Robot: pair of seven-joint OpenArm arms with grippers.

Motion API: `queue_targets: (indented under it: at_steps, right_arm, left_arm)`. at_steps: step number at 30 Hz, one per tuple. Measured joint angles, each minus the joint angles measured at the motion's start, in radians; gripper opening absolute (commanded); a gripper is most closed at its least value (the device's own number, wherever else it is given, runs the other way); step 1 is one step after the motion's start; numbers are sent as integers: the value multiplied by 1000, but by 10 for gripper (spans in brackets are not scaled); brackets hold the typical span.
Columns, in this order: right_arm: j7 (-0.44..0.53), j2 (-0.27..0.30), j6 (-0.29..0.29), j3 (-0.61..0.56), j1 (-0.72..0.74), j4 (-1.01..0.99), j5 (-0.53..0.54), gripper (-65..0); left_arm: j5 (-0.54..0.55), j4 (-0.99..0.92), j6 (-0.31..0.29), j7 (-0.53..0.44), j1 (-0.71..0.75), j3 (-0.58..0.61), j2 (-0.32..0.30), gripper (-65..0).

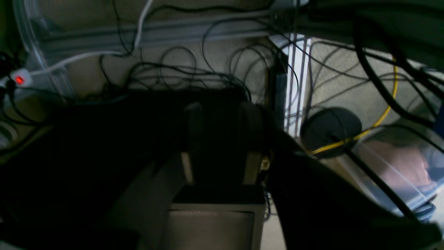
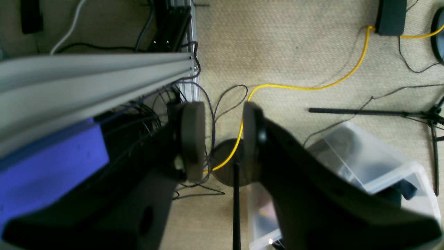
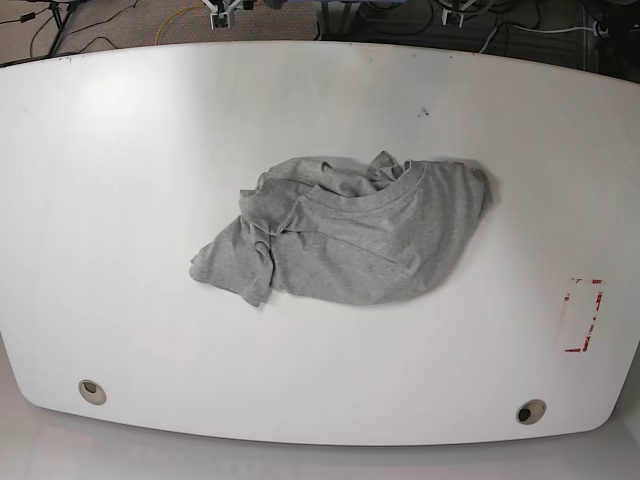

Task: Layout the t-shirt on the table in an organized manner, then fold the t-shirt properly

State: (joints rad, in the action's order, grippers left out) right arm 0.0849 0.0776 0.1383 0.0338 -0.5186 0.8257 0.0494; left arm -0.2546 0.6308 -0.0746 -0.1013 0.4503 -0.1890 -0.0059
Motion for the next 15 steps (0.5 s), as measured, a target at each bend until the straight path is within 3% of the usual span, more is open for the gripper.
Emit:
queue_targets:
  at_steps: [15]
  right_arm:
    - [-94, 2, 5, 54, -232, 348, 3, -479]
  left_arm:
    - [1, 351, 0, 8, 221, 0, 0, -482]
